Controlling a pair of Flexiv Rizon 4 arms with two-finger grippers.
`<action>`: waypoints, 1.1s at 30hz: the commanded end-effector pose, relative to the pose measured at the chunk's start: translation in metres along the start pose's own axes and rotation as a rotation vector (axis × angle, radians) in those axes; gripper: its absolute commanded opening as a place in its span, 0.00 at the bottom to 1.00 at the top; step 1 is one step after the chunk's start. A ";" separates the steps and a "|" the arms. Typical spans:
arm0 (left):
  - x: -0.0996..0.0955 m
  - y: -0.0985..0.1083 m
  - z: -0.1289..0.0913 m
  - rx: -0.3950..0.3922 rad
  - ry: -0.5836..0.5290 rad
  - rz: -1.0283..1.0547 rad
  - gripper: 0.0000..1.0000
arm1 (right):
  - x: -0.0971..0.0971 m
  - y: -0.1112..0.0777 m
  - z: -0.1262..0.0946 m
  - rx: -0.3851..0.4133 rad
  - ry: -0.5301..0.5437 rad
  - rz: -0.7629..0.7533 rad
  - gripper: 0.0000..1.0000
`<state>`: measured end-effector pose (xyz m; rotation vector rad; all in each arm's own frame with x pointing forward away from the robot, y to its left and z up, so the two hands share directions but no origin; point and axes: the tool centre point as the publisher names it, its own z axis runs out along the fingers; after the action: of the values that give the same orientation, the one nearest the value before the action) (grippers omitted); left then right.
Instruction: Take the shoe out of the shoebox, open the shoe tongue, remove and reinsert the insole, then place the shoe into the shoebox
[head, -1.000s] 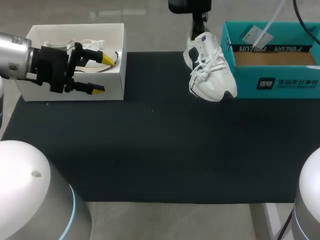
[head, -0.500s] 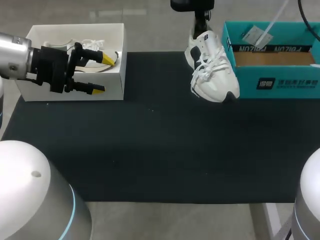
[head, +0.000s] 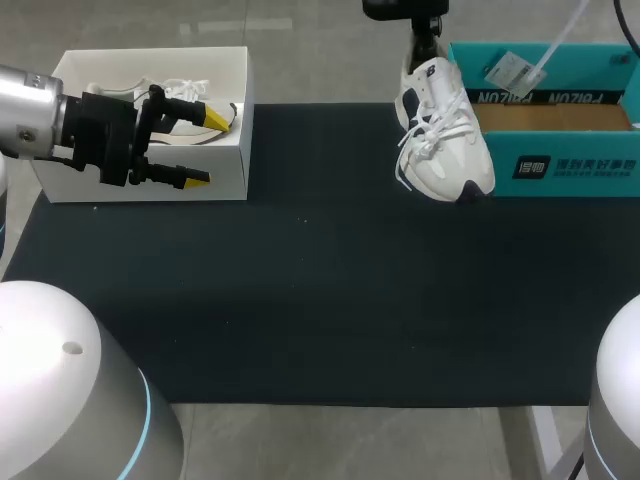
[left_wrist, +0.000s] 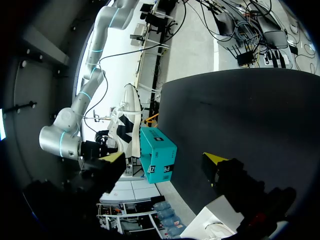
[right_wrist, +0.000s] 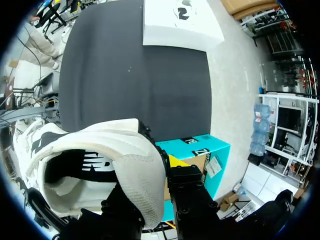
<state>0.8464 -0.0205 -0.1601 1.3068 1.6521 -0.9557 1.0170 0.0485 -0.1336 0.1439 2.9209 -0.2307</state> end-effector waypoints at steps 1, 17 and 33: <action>0.000 0.000 0.001 0.000 0.004 0.000 1.00 | 0.008 -0.043 -0.004 -0.006 -0.028 0.005 0.00; 0.000 0.000 0.001 0.000 0.004 0.000 1.00 | -0.004 -0.182 -0.001 -0.032 0.006 -0.004 0.00; 0.000 0.000 0.001 0.000 0.004 0.000 1.00 | -0.004 -0.182 -0.001 -0.032 0.006 -0.004 0.00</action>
<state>0.8464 -0.0205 -0.1601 1.3068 1.6521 -0.9557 1.0006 -0.1305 -0.1062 0.1342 2.9294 -0.1851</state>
